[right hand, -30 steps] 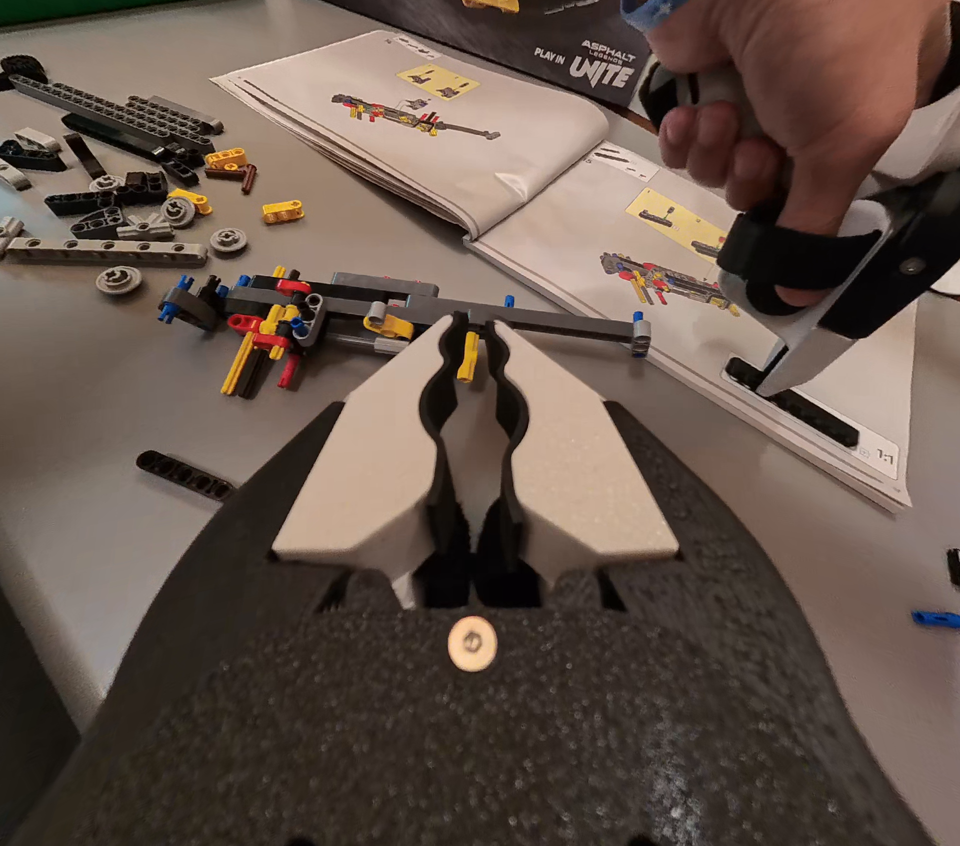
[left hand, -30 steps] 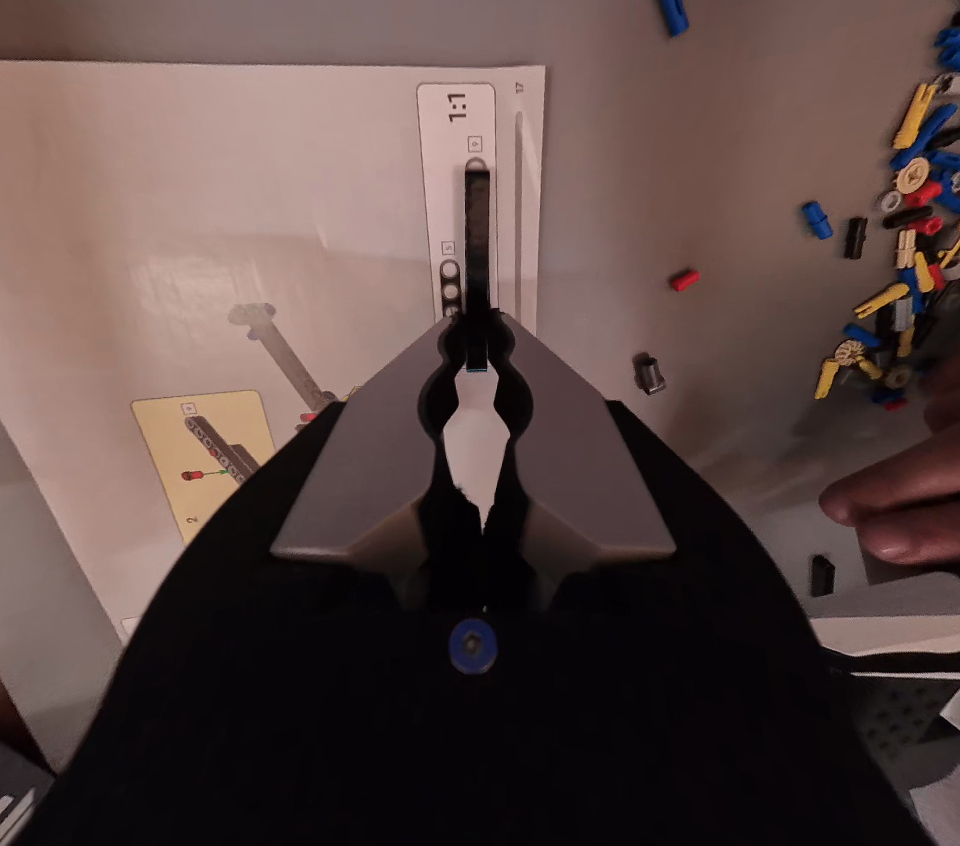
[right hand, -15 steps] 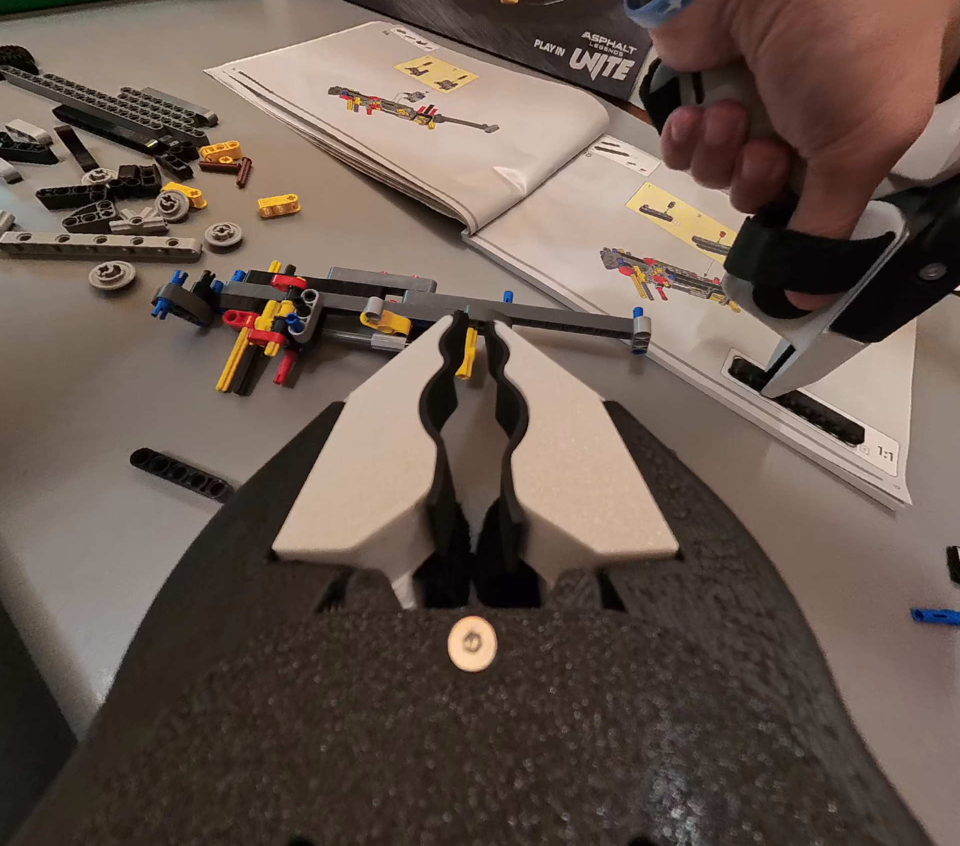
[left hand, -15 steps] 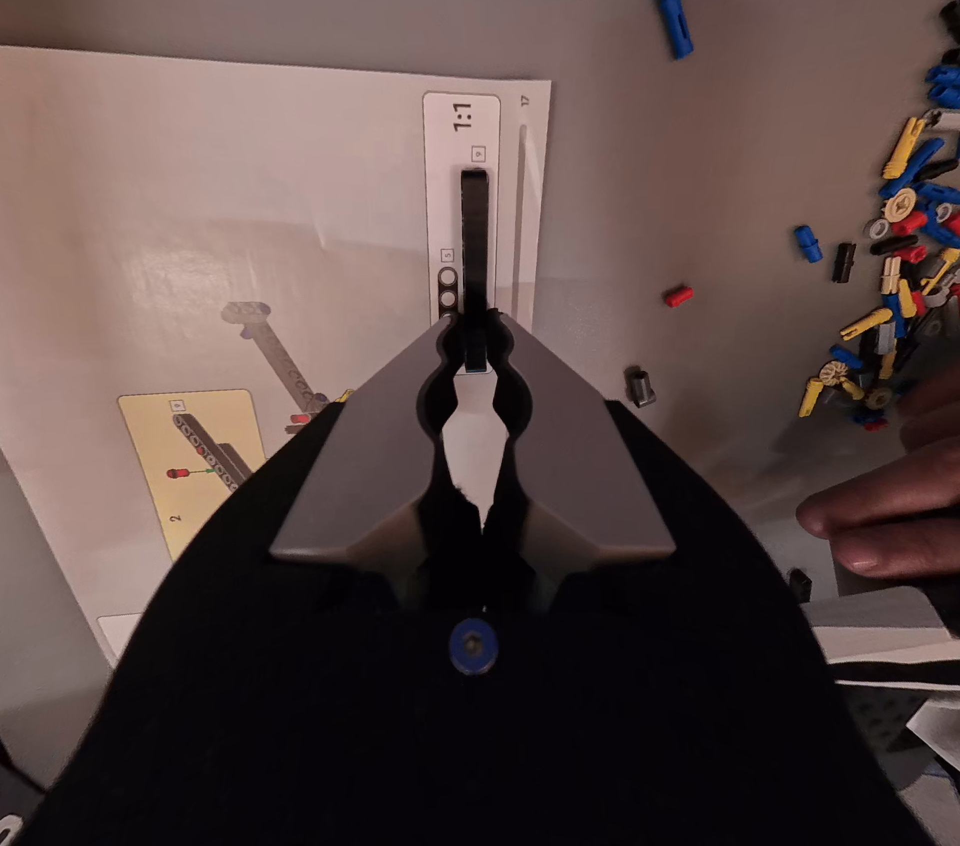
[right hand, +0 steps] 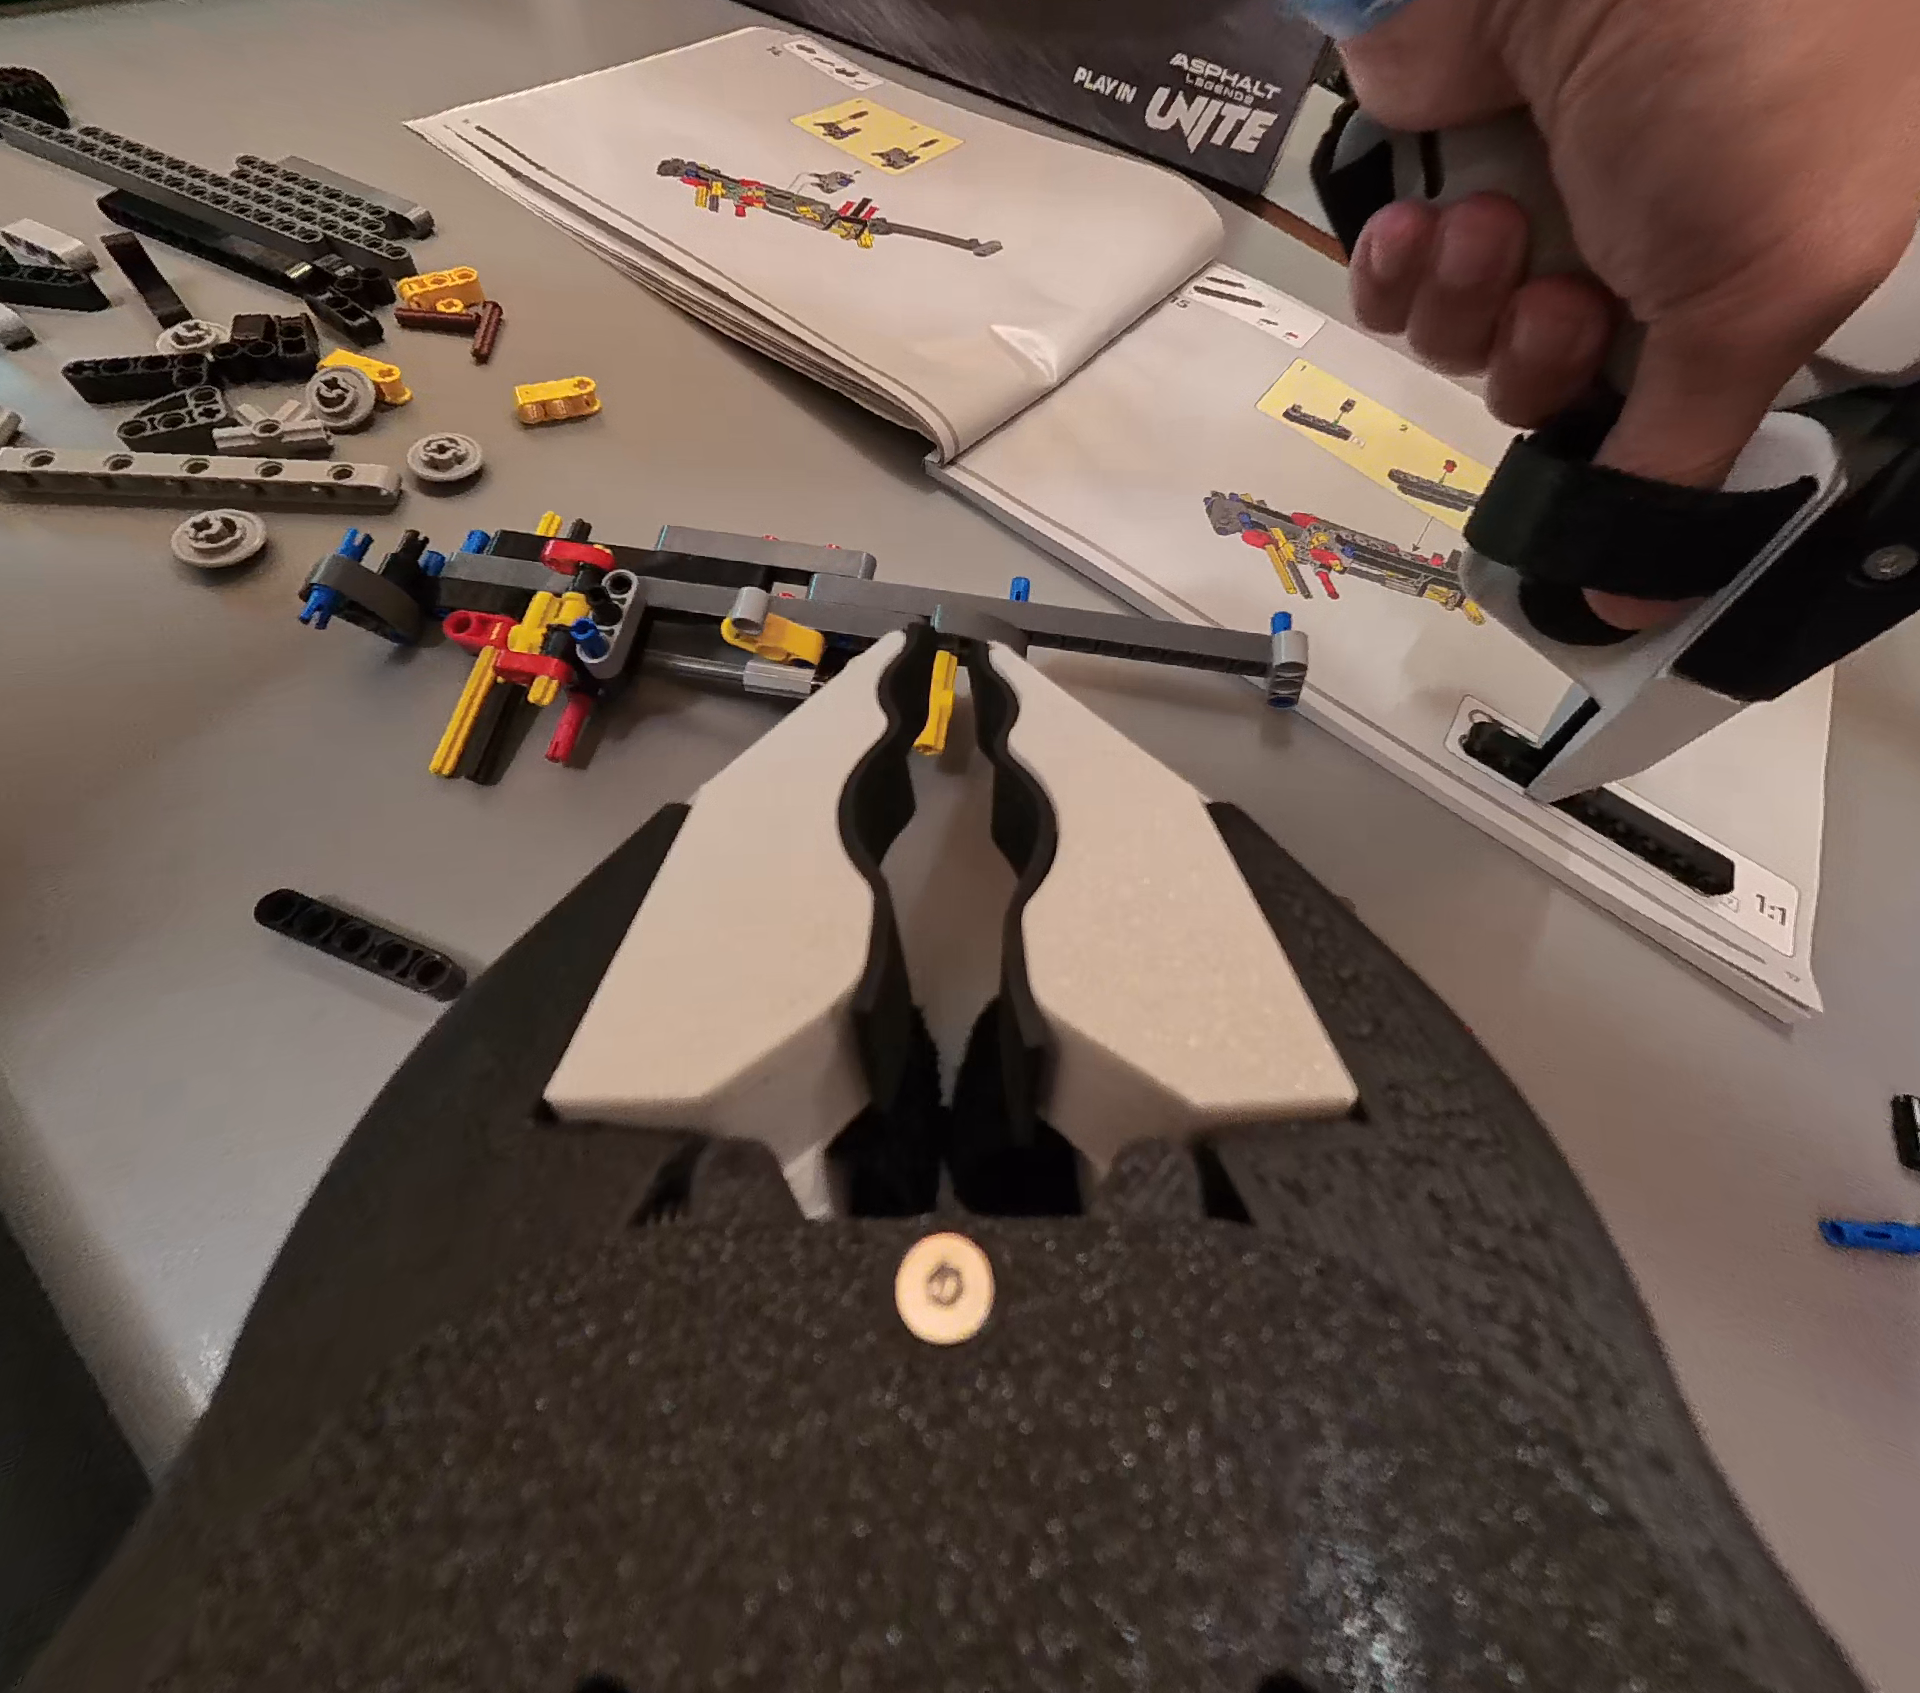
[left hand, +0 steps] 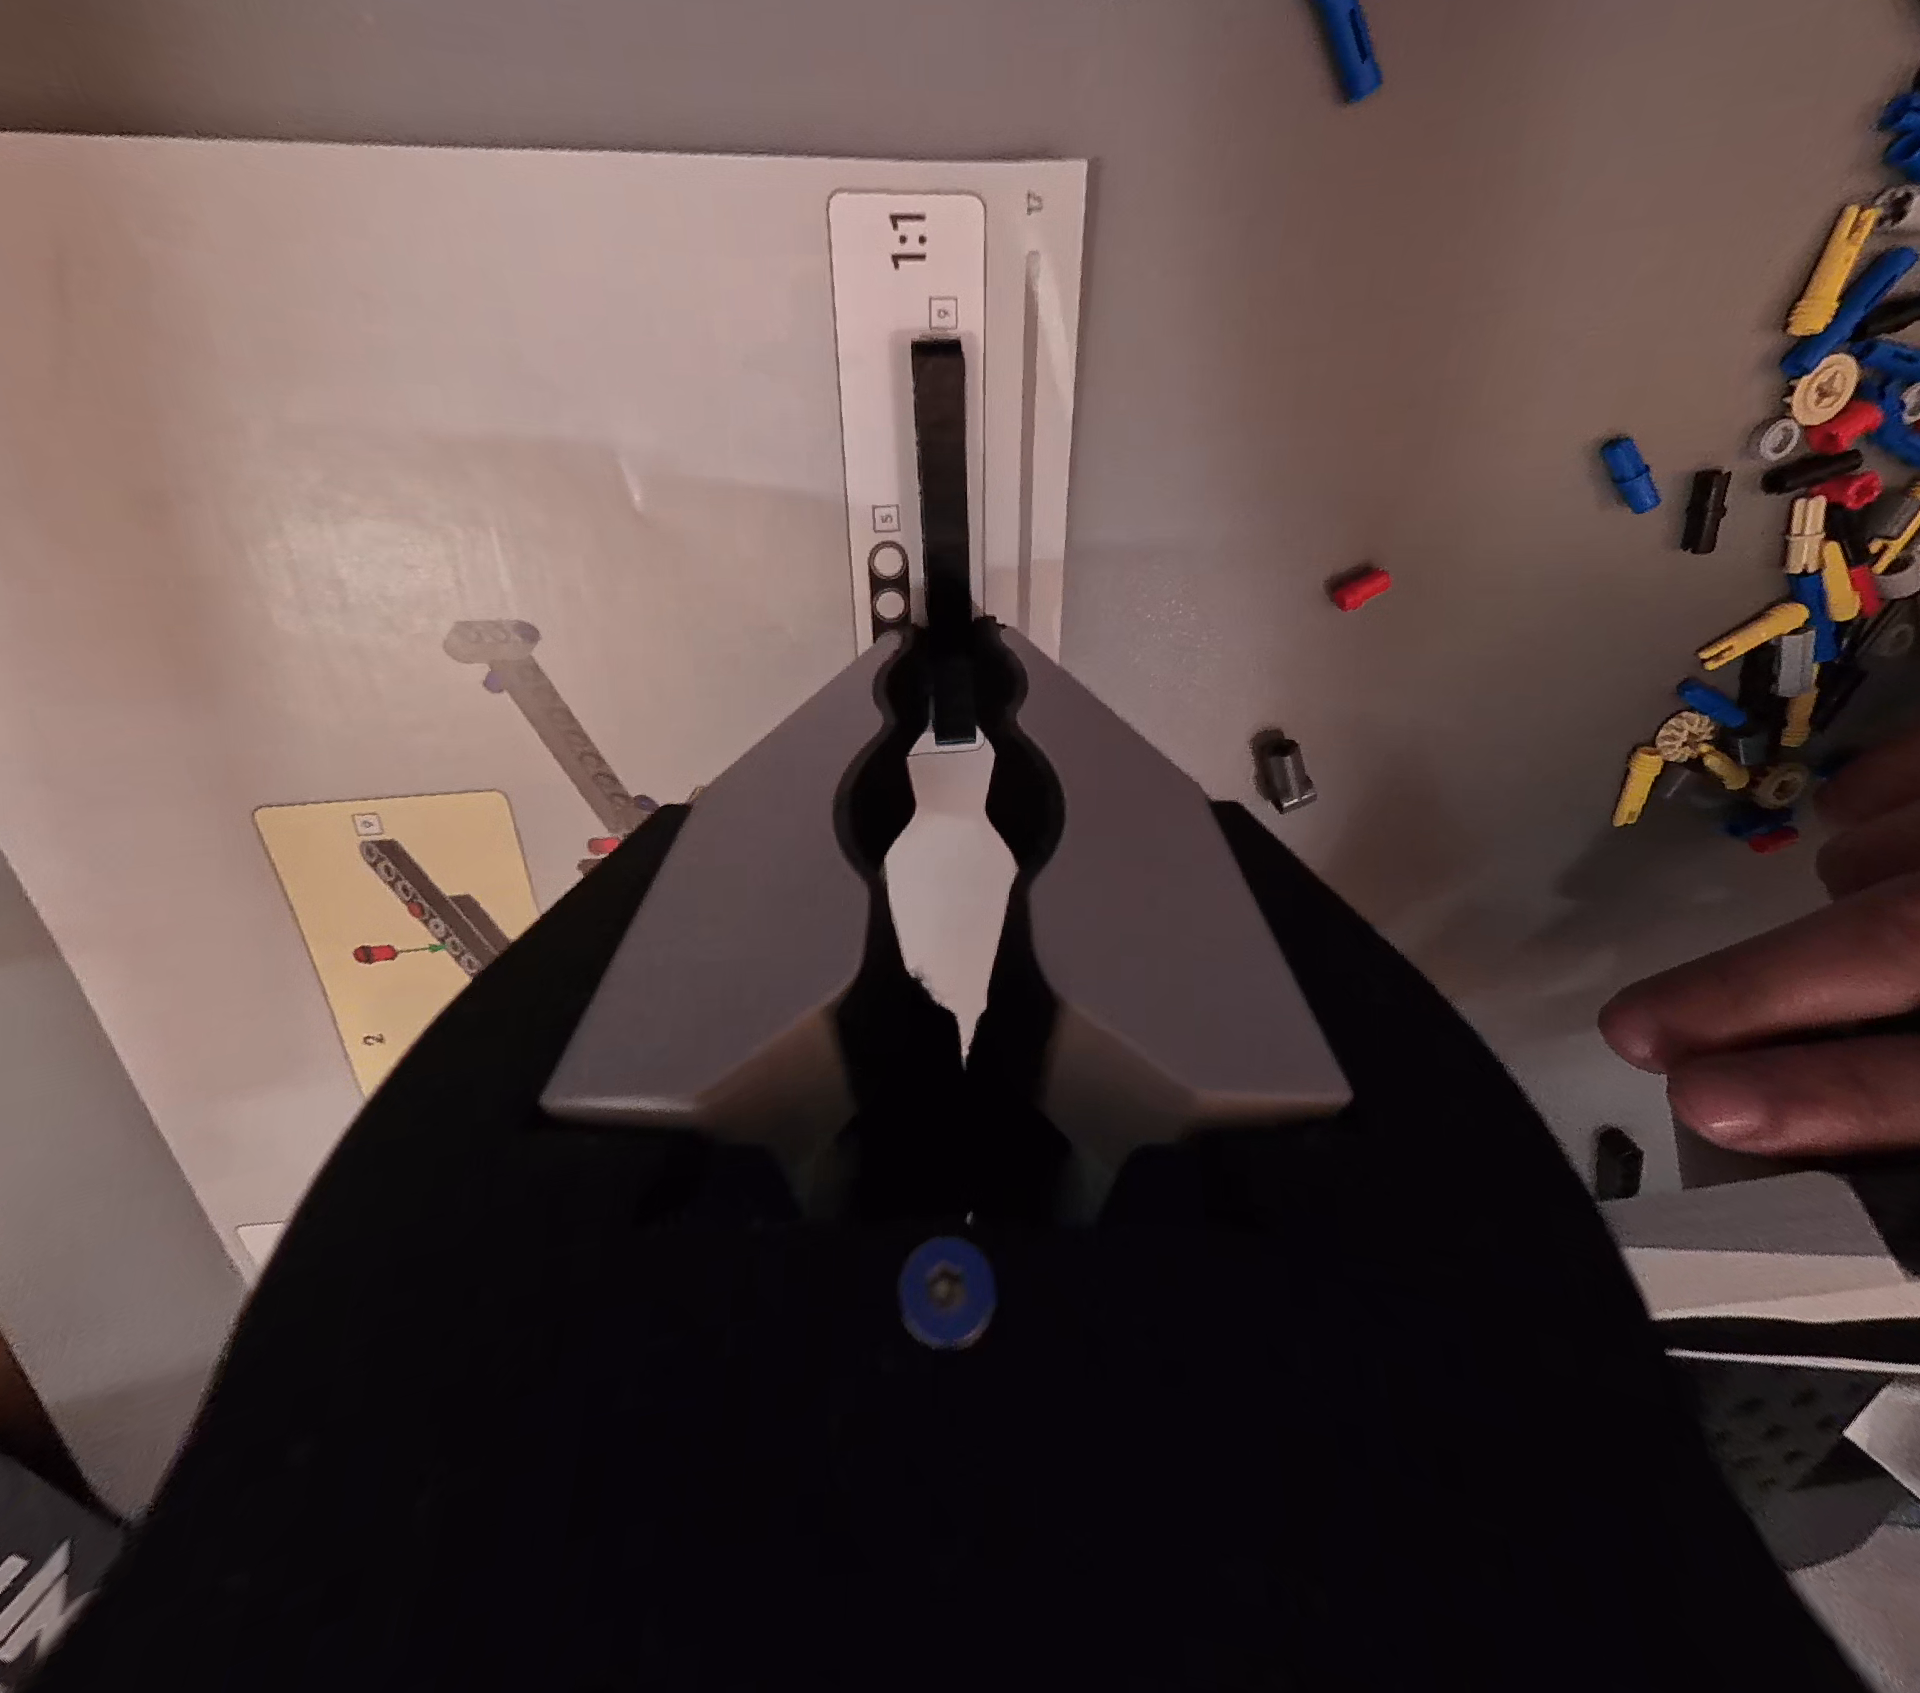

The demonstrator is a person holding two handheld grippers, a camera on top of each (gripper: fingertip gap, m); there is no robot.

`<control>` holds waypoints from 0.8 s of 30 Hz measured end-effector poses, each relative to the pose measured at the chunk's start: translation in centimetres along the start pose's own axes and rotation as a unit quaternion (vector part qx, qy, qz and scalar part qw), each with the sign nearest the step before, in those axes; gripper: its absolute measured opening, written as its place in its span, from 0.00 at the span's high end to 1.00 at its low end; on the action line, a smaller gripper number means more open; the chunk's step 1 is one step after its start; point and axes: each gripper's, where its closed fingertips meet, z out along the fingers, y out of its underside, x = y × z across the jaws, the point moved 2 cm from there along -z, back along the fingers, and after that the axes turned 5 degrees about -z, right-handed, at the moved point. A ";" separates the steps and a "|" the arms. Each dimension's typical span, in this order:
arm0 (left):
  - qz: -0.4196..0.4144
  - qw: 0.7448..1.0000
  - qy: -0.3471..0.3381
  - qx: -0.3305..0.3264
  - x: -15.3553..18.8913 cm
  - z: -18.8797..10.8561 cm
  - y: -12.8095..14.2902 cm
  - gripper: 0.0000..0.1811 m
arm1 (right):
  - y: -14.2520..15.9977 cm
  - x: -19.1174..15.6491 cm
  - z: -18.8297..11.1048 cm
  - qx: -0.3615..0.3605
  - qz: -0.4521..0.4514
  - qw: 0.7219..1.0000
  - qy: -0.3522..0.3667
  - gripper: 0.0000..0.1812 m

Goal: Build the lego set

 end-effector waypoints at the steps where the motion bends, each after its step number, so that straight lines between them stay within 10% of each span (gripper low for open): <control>1: 0.004 1.000 -0.001 -0.002 0.0 0.0 0.0 0.97 | 0.0 0.0 0.0 0.000 0.000 1.000 0.000 0.97; 8: -0.001 0.999 -0.023 0.049 1.8 -4.0 2.0 0.97 | 0.0 2.0 -3.2 0.052 0.045 0.997 0.035 0.96; 13: -0.026 0.992 -0.017 0.121 9.4 -9.1 12.0 0.97 | 0.8 5.0 -6.0 0.085 0.124 0.985 0.080 0.95; 17: -0.055 0.987 0.028 0.149 17.0 -7.4 19.0 0.97 | 1.7 5.4 -5.4 0.065 0.152 0.984 0.068 0.94; 24: -0.102 0.983 0.010 0.153 21.8 -1.8 20.8 0.97 | 1.8 4.3 -4.5 0.041 0.106 0.992 0.063 0.95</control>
